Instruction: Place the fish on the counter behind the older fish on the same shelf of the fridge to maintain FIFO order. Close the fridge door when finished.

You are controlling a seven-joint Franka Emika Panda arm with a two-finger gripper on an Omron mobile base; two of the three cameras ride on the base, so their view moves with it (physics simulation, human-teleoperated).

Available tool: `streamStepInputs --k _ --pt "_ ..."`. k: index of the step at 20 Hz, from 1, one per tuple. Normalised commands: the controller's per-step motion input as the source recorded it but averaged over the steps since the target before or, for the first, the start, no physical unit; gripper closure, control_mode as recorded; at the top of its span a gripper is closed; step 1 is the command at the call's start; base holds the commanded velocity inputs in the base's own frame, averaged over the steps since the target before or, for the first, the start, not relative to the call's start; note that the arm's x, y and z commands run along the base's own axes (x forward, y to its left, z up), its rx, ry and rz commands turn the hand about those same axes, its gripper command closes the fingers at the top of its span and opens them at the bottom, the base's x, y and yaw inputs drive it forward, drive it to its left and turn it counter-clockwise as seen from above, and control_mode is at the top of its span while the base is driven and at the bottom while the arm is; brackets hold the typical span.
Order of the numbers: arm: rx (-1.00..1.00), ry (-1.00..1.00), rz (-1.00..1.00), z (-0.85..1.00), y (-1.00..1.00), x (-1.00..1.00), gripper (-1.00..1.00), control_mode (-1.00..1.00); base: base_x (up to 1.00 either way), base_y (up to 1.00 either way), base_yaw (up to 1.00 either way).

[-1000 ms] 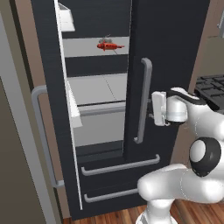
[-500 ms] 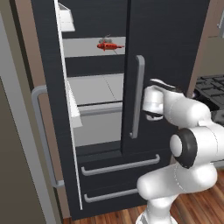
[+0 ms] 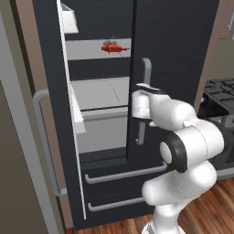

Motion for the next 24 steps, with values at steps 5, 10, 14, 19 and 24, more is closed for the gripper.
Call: streamStepInputs --k 5,10,14,19,24 --pt "0.00 0.18 -0.17 0.63 -0.38 -0.84 -1.00 -1.00 0.00 0.00 0.00" --pt "0.00 0.13 -0.16 0.97 -0.26 -0.99 -1.00 -1.00 0.00 0.00 0.00" --pt "0.00 0.04 -0.11 1.00 -0.11 -0.87 -1.00 -1.00 0.00 0.00 0.00" --pt "-0.04 0.00 -0.10 1.00 -0.02 -0.76 -1.00 -1.00 0.00 0.00 0.00" --pt "-0.30 0.00 -0.14 1.00 0.00 -0.58 -1.00 -1.00 0.00 0.00 0.00"
